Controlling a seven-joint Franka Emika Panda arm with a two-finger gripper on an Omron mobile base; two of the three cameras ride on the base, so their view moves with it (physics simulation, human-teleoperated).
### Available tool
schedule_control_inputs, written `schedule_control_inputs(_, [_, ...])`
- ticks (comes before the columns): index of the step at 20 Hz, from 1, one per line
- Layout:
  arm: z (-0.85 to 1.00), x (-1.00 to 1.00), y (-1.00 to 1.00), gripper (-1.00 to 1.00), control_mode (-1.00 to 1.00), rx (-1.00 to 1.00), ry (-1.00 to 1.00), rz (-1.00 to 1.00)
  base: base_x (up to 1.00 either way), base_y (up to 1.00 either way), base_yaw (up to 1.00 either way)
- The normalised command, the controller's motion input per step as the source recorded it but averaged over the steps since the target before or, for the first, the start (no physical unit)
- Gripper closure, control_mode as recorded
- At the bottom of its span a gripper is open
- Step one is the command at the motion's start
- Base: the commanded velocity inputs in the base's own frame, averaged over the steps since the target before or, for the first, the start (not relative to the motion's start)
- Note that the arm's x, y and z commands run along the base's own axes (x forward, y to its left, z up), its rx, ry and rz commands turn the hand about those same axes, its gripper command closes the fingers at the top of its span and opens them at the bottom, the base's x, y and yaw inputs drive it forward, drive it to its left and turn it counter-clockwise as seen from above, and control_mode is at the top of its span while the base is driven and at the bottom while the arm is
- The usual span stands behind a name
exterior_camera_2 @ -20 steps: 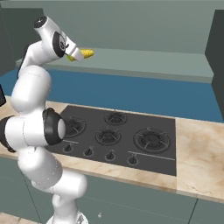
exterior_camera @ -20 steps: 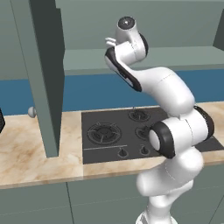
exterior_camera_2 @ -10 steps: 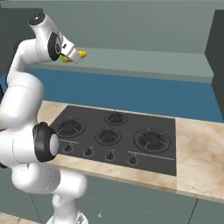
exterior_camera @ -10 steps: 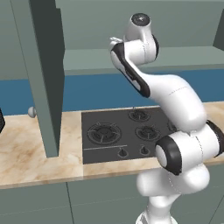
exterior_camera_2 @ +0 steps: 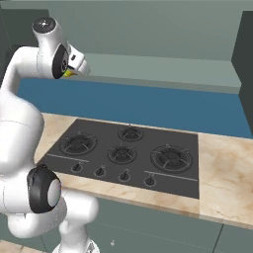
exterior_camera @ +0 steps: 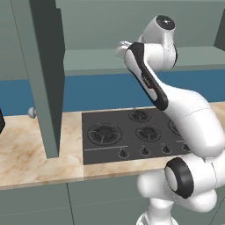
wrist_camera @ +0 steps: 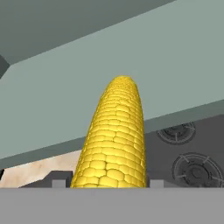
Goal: Pick the corns from the cabinet and place them in one bowl. Pick the mushroom from the sink and place it in the other bowl.
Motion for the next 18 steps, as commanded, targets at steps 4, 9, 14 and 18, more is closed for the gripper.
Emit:
schedule_control_inputs(4, [0.13,-0.62,-0.10,1.00,-1.00,0.00,0.00,0.13,0.00,0.00,0.00])
schedule_control_inputs(9, [0.11,-0.65,-0.14,1.00,-1.00,0.00,0.00,0.18,0.00,0.00,0.00])
schedule_control_inputs(14, [0.11,-0.67,-0.16,1.00,-1.00,0.00,-0.01,0.18,0.00,0.00,0.00])
schedule_control_inputs(18, [0.10,-0.66,-0.16,1.00,-1.00,0.00,-0.01,0.17,0.00,0.00,0.00])
